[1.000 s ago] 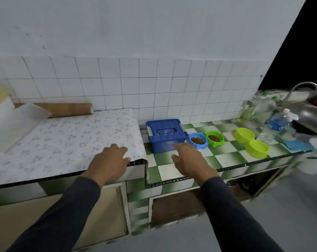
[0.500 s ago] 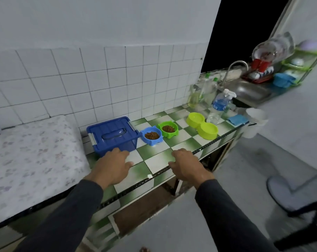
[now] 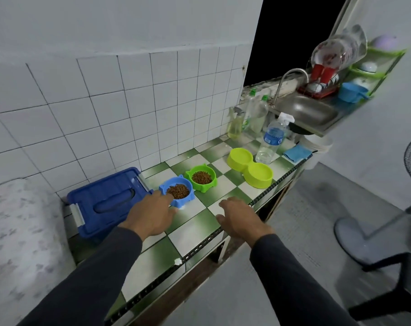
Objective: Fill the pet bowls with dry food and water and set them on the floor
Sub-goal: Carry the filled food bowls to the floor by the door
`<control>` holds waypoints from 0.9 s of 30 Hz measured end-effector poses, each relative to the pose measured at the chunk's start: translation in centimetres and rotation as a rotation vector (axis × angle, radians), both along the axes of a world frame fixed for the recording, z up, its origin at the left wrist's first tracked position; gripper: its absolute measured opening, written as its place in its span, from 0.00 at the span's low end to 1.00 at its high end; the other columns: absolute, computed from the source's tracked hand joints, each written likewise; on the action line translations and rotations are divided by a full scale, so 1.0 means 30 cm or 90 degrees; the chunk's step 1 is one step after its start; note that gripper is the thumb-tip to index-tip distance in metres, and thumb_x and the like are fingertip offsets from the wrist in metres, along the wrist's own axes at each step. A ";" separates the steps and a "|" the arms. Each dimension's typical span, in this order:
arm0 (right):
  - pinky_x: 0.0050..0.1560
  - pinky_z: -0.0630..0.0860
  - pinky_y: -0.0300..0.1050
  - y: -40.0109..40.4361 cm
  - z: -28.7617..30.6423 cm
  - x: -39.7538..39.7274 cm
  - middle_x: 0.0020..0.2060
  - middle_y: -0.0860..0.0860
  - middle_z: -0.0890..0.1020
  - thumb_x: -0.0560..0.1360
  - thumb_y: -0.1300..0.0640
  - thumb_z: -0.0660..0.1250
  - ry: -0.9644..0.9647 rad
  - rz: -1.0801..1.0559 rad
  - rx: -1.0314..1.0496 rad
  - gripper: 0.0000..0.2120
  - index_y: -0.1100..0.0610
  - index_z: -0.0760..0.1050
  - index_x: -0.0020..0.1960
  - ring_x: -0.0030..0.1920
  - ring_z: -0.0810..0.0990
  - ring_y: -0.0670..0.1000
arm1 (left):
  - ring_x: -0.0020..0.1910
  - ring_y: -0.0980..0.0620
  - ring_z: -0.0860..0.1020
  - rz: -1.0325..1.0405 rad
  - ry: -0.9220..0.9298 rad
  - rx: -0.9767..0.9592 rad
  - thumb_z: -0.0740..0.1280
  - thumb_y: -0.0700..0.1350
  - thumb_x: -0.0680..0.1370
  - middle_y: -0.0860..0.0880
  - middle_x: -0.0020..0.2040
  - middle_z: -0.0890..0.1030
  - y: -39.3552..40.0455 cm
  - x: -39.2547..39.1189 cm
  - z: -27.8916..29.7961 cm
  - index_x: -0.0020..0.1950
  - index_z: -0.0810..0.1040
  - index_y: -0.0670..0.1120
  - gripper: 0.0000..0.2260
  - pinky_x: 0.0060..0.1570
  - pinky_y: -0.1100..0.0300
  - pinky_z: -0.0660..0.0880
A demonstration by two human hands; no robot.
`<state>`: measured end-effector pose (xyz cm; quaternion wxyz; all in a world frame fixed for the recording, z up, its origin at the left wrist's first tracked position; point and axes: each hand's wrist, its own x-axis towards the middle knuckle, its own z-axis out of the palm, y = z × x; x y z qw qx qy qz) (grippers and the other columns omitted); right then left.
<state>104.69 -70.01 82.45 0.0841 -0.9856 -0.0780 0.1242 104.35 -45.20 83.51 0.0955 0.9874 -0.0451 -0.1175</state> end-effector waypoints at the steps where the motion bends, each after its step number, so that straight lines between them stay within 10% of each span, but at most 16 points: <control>1: 0.65 0.74 0.57 -0.001 -0.008 0.026 0.65 0.57 0.75 0.80 0.46 0.62 0.006 -0.001 0.000 0.21 0.55 0.73 0.69 0.65 0.74 0.62 | 0.67 0.44 0.73 0.001 0.004 0.001 0.57 0.58 0.84 0.46 0.70 0.73 0.001 0.026 -0.007 0.74 0.70 0.52 0.20 0.62 0.46 0.76; 27: 0.62 0.75 0.54 -0.125 -0.208 0.900 0.62 0.59 0.77 0.82 0.49 0.62 0.039 0.201 0.073 0.18 0.57 0.75 0.67 0.63 0.75 0.62 | 0.61 0.44 0.75 0.239 0.077 -0.062 0.60 0.54 0.84 0.45 0.63 0.73 -0.155 0.577 -0.283 0.72 0.73 0.50 0.18 0.60 0.47 0.77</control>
